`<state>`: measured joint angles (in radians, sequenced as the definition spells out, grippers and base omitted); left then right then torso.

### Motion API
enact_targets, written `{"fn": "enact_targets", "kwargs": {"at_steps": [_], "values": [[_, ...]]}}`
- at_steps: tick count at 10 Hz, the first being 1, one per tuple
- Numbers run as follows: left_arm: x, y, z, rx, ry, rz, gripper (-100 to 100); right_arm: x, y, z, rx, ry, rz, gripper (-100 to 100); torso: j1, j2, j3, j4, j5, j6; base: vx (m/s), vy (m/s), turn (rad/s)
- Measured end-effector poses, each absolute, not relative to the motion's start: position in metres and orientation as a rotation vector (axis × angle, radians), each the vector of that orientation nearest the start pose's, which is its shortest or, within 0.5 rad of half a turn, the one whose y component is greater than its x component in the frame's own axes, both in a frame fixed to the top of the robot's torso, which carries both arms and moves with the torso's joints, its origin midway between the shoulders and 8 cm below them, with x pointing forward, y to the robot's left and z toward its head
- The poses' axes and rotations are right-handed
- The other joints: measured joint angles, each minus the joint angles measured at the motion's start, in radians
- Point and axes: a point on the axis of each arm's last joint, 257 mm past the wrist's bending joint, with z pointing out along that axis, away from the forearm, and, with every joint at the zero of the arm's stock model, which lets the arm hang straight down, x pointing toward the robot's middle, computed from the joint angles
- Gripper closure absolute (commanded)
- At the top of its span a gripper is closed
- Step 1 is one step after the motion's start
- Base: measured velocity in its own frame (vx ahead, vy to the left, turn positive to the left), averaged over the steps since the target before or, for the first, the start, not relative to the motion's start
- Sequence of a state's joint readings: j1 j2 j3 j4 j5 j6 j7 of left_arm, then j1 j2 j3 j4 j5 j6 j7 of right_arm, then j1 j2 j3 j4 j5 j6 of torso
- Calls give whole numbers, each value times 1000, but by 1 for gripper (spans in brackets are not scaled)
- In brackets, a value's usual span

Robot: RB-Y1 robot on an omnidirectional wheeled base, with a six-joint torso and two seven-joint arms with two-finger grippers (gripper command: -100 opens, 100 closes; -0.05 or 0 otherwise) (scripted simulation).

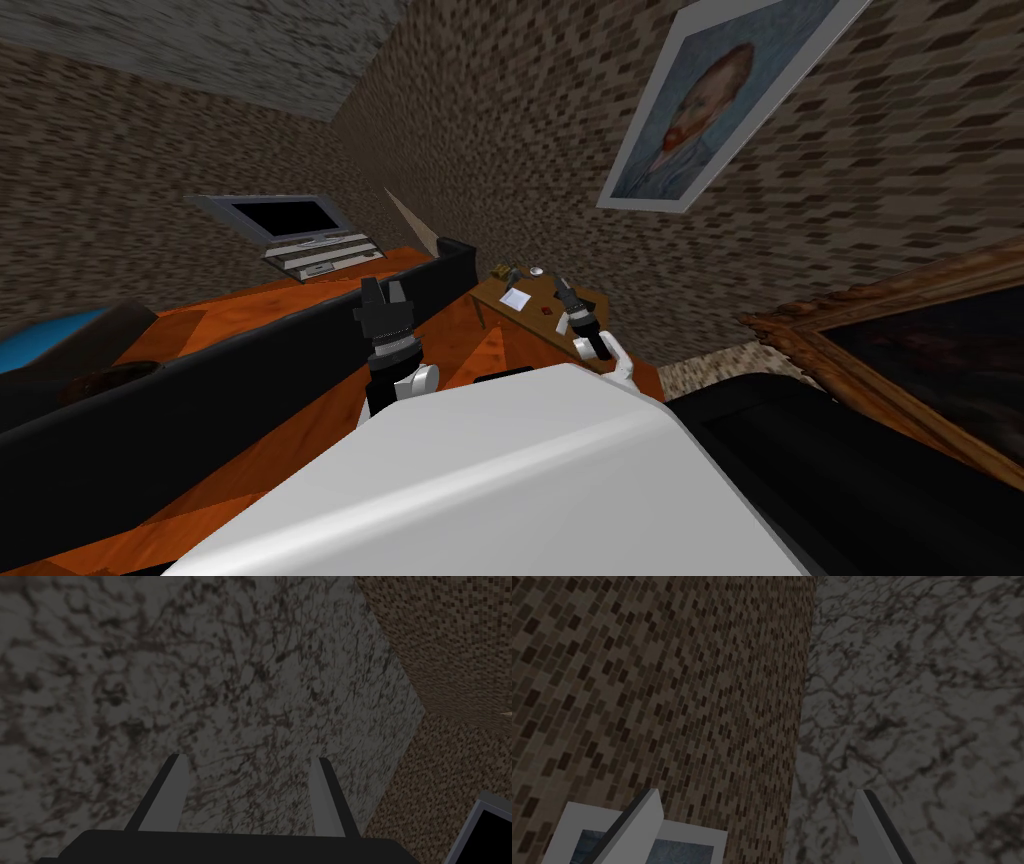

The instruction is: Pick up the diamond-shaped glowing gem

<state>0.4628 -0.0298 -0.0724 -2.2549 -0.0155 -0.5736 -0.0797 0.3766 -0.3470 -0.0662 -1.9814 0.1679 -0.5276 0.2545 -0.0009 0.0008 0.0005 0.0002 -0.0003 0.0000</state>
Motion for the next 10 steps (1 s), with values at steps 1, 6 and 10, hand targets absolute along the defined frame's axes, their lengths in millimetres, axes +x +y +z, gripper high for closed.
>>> {"fn": "enact_targets", "kwargs": {"at_steps": [1, 6, 10], "values": [[341, 251, 39, -583, 557, -1321, 0, 407, -287, -74, 234, 1124, 813, -100, 0, 0, 0, 0, 0, 0, -8, -11, 10], [341, 251, 39, -583, 557, -1321, 0, 431, -321, -125, 201, 1272, 671, -100, -1, -1, -1, 0, 0, 0, -3, -18, 65], [341, 251, 39, -583, 557, -1321, 0, 440, -346, -169, 157, 1400, 554, -100, -1, -2, -1, 0, 0, 0, 3, -26, 122]]}}
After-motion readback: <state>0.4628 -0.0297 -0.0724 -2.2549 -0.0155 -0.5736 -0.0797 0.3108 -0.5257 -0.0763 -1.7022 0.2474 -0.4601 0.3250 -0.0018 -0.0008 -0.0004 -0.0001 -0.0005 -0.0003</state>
